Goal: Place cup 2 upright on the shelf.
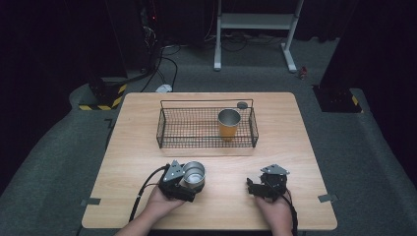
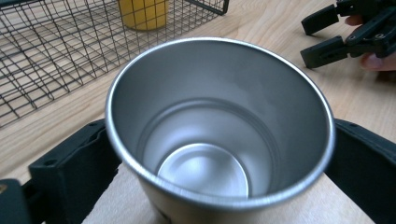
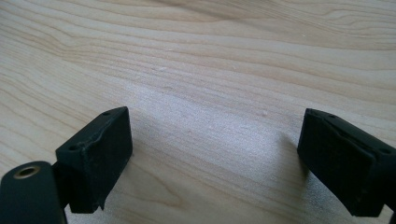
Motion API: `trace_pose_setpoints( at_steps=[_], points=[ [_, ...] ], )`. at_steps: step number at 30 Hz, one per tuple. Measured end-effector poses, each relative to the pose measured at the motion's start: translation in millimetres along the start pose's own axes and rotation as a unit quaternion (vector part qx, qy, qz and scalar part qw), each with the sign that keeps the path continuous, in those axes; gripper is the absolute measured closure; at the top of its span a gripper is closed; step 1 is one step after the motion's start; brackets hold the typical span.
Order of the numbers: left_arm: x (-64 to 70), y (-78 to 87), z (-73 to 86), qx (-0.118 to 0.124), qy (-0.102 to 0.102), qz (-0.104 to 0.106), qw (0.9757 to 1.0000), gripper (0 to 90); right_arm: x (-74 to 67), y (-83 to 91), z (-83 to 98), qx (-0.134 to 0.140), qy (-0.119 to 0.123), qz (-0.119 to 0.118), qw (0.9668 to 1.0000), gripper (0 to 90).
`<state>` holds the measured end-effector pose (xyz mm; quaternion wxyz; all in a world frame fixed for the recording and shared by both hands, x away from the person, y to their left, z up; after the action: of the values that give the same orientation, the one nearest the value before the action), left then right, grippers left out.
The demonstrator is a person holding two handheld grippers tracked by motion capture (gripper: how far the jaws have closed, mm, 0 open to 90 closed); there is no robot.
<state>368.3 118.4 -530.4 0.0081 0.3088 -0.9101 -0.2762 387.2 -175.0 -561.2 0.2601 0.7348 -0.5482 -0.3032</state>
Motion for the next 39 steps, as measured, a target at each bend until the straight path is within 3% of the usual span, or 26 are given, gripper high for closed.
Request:
trace_pose_setpoints(
  at_steps=[12,22,29,39],
  points=[
    [-1.0,0.7,-3.5,0.012,-0.016,-0.017,0.9997,15.9,0.1,-0.1,-0.2,0.002,-0.001,0.002,1.0,10.5],
    [0.0,5.7,-5.3,0.019,-0.025,-0.029,0.9991,18.5,0.3,0.0,-0.2,0.003,-0.002,0.003,1.0,10.9],
    [-8.7,15.2,-7.3,0.036,-0.011,-0.046,0.9982,18.7,0.7,0.1,-0.4,0.005,-0.002,0.005,1.0,11.9],
    [-40.0,40.9,6.3,0.032,0.023,-0.094,0.9948,18.7,1.2,0.2,-0.6,0.007,-0.004,0.006,0.9999,13.0]
  ],
)
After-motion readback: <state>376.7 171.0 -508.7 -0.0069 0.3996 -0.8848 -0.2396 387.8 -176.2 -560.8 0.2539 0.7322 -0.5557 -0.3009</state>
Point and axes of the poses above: each handheld gripper's, and its own axes: y roughly backward along the jaws, z roughly out of its underside, x roughly to its right, the point moved 5 cm from there along -y, roughly forward along the jaws, and after that the axes turned 14 degrees about -y, right-handed, at the moved point
